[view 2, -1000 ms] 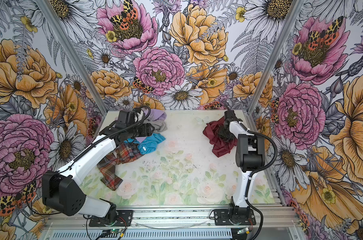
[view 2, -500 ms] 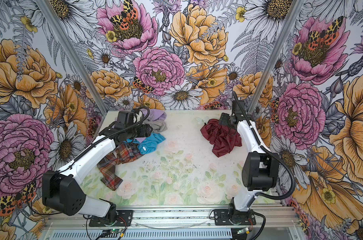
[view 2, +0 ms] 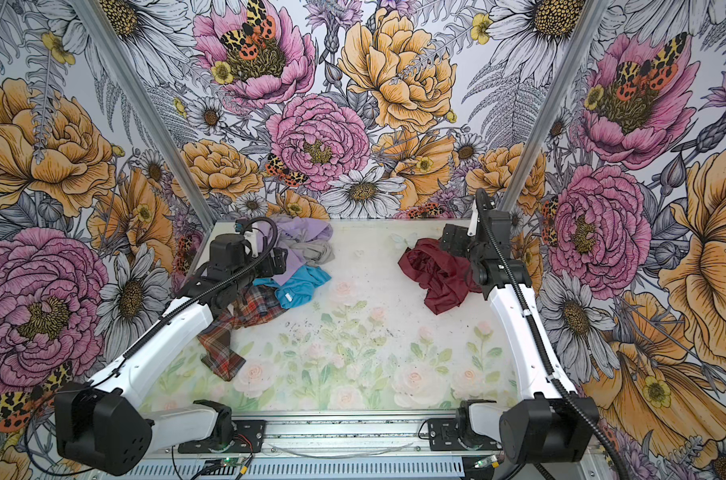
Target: Pick out a specific cloth from the pile
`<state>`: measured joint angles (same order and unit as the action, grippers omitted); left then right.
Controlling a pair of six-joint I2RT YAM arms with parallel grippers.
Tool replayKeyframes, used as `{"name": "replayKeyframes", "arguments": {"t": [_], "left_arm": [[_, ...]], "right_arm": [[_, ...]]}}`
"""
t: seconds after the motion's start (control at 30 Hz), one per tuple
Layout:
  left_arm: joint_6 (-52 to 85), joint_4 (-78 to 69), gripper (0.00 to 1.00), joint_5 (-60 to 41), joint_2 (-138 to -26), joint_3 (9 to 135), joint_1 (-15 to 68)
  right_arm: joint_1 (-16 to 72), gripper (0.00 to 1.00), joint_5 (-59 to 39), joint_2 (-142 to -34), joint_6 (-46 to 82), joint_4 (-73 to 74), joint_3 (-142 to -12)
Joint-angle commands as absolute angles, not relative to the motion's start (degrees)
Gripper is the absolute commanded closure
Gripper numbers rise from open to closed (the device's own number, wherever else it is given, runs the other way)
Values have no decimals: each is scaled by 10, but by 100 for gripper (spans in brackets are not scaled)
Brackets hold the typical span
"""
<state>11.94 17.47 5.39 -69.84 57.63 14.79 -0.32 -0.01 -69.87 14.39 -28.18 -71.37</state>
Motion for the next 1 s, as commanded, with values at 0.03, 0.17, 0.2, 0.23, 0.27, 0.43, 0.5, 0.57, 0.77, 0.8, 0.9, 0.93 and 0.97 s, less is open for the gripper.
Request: {"name": "replayKeyframes", "arguments": {"t": [0.03,0.17,0.2,0.23,0.27,0.43,0.5,0.57,0.77,0.8,0.9,0.93,0.97], "left_arm": [[102,63,1,154,-658,521,142],[99,-6,1,227,-626,467,143],[93,-22,1,244,-621,454,143],[84,-45,1,262,-615,438,143],[73,-71,1,277,-612,420,143],[23,-170,1,353,-624,346,137],[23,-171,1,353,-637,341,125],[14,-180,1,348,-658,338,117],[15,-208,1,306,-711,328,93],[13,-215,1,297,-717,326,89],[15,-250,1,269,-737,312,79],[14,-261,1,255,-743,308,75],[9,-269,1,244,-748,306,73]], "right_arm": [[1,1,41,-629,121,-176,-645],[2,1,47,-567,112,-87,-558],[2,1,52,-555,110,-68,-538],[2,1,59,-544,107,-45,-514],[2,1,64,-533,105,-20,-490],[2,1,93,-504,101,111,-370],[2,1,102,-507,106,160,-330],[2,1,106,-523,109,208,-293],[3,1,120,-585,91,312,-214],[2,1,123,-595,88,323,-206],[2,1,124,-631,87,359,-192],[2,1,120,-645,81,372,-190],[3,1,120,-658,78,384,-189]]}}
